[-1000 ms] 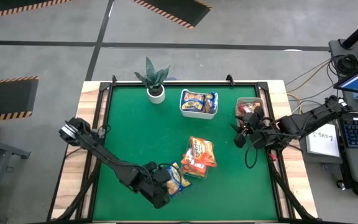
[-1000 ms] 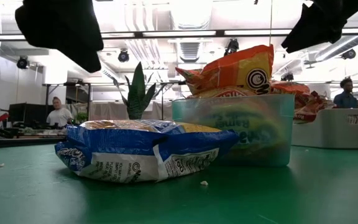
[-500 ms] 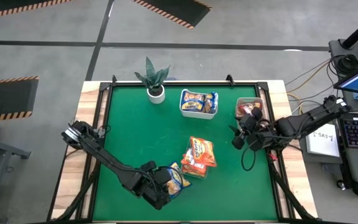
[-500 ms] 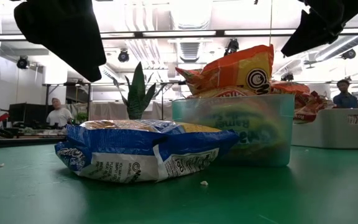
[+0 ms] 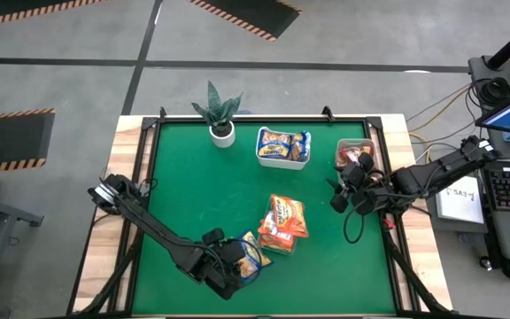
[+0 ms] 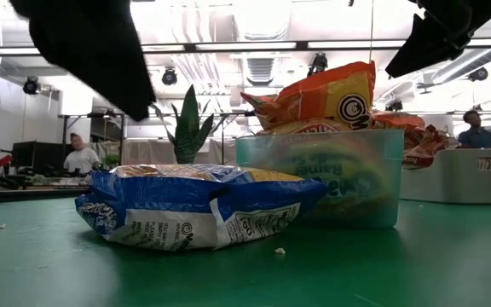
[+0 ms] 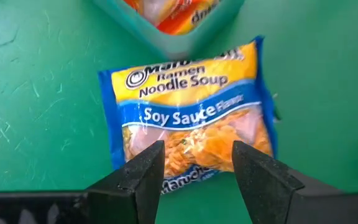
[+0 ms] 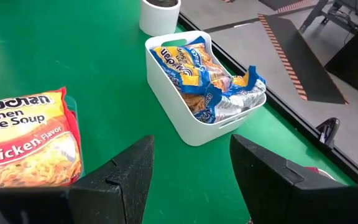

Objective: Sort Maruchan noodles
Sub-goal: Put the blue noodle pack into the white bin

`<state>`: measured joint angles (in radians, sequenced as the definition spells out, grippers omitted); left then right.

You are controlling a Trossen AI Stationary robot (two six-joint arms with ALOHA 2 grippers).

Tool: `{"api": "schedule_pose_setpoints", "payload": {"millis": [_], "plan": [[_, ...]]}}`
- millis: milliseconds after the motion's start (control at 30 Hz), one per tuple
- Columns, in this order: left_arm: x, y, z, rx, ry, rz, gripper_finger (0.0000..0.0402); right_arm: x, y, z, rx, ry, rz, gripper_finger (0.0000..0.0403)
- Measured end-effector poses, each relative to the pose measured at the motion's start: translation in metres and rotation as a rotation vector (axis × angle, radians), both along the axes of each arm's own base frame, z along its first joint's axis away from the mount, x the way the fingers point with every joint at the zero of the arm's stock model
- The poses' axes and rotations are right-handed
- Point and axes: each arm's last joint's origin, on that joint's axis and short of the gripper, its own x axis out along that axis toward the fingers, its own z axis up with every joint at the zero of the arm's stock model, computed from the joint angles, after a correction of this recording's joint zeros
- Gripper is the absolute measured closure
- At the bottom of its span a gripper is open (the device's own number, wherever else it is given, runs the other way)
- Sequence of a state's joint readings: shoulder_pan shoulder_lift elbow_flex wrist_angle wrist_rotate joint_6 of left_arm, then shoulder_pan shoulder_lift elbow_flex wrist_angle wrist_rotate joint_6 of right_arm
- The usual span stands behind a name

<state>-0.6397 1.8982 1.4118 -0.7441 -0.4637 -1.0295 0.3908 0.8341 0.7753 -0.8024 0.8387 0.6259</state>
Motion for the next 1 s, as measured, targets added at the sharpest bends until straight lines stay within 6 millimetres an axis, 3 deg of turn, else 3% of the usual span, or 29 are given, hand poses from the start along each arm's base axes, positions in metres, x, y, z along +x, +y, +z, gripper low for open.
{"api": "schedule_pose_setpoints", "payload": {"millis": [300,633,800,1000], "plan": [[0.007,-0.004,-0.04,0.11,0.077,-0.013,0.023,0.0,0.0,0.0,-0.001,0.001,0.001,0.0202],[0.001,0.003,-0.056,0.189,0.078,0.043,0.0243,0.001,0.0,0.0,0.004,-0.005,0.0,0.0202],[-0.002,0.003,-0.061,0.19,0.086,0.052,0.028,0.004,0.002,-0.002,0.008,-0.002,0.004,0.0202],[-0.004,0.002,-0.061,0.195,0.097,0.039,0.0359,0.011,0.005,-0.007,-0.002,0.025,0.005,0.0202]]}}
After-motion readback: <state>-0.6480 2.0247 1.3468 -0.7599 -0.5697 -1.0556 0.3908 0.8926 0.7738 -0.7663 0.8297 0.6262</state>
